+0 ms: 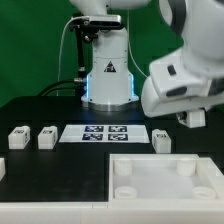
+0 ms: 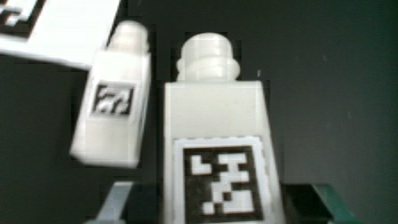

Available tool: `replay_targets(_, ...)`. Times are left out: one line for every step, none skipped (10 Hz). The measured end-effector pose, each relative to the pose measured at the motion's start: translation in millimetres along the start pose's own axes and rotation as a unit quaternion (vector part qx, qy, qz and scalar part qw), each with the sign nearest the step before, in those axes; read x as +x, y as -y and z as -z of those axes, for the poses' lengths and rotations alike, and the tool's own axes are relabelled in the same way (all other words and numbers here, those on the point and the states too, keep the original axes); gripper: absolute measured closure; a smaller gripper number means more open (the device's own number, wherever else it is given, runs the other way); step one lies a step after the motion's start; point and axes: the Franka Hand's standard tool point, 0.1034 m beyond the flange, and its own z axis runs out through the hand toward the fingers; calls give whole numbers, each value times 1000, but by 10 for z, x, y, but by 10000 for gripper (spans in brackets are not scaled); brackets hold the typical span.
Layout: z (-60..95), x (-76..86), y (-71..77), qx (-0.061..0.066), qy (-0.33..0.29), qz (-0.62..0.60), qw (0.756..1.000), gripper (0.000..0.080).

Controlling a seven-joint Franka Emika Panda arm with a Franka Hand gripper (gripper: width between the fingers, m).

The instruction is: Assemble one leg

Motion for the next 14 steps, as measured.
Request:
replay_targets(156, 13, -68, -5, -54, 0, 999, 509)
replay_targets(248, 68, -94, -8, -96, 0, 995, 509)
replay_targets(254, 127, -112, -16, -162, 0, 987, 509)
replay_targets(237, 95, -142, -24, -210, 0, 978, 509)
replay_targets(253, 113, -164, -29, -252, 0, 967, 508)
replay_targets(296, 188, -191, -34, -317, 2, 948, 508)
replay_targets(380, 300, -223, -38, -369, 8, 929, 508)
replay_targets(704, 431, -305, -51, -411, 29, 910, 508)
replay_targets(1015, 536, -334, -53, -436, 31, 898, 508)
replay_targets(1270, 677, -323, -53, -493, 29, 868, 508)
replay_targets(1206, 669, -369, -64, -547, 34, 834, 508)
replay_targets(1066, 643, -401, -65, -553, 32, 830, 508)
replay_targets(1075, 661, -391, -64, -544, 33, 836, 508)
replay_targets(1101, 666, -390, -64, -546, 33, 835, 508)
